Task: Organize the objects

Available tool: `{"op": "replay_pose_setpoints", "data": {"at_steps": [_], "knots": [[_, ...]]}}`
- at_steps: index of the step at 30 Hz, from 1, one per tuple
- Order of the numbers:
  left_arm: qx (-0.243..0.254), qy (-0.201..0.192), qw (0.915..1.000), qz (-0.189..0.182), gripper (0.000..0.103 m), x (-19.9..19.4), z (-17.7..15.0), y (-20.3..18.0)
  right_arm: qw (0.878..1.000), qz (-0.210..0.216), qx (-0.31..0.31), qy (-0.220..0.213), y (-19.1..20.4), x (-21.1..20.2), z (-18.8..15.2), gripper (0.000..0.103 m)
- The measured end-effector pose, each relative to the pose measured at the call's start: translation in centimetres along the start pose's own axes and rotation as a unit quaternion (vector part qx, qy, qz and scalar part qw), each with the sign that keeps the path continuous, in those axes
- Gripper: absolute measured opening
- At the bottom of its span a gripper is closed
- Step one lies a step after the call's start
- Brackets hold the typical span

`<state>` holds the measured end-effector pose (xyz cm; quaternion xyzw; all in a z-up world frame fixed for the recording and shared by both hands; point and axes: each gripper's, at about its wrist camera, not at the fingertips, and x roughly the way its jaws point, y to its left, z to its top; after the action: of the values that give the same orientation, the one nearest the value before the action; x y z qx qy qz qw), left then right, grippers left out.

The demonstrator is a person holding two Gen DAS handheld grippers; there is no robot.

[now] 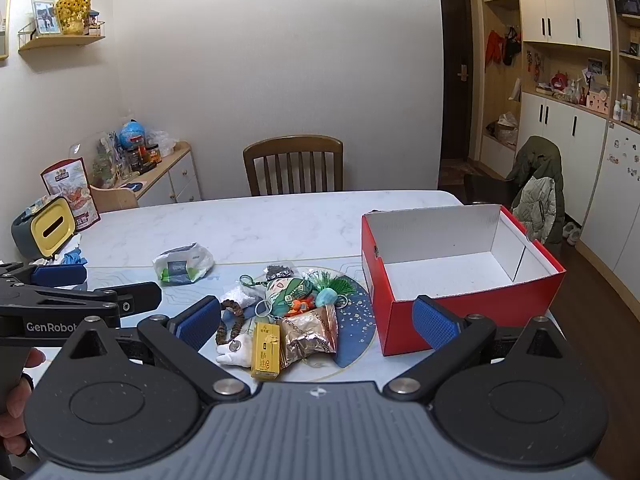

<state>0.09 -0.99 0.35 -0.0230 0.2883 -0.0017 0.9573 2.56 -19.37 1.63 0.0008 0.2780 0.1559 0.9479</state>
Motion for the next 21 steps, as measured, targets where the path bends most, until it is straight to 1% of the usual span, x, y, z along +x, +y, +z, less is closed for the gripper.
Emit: {"op": "replay_pose_setpoints", "data": {"at_steps": [21], "knots": [[-0.005, 0.004, 1.0000, -0.005, 0.103, 0.15, -0.28, 0.47, 1.000, -0.001, -0.002, 0.004, 0.35, 0.09, 0.21, 0.103]]}}
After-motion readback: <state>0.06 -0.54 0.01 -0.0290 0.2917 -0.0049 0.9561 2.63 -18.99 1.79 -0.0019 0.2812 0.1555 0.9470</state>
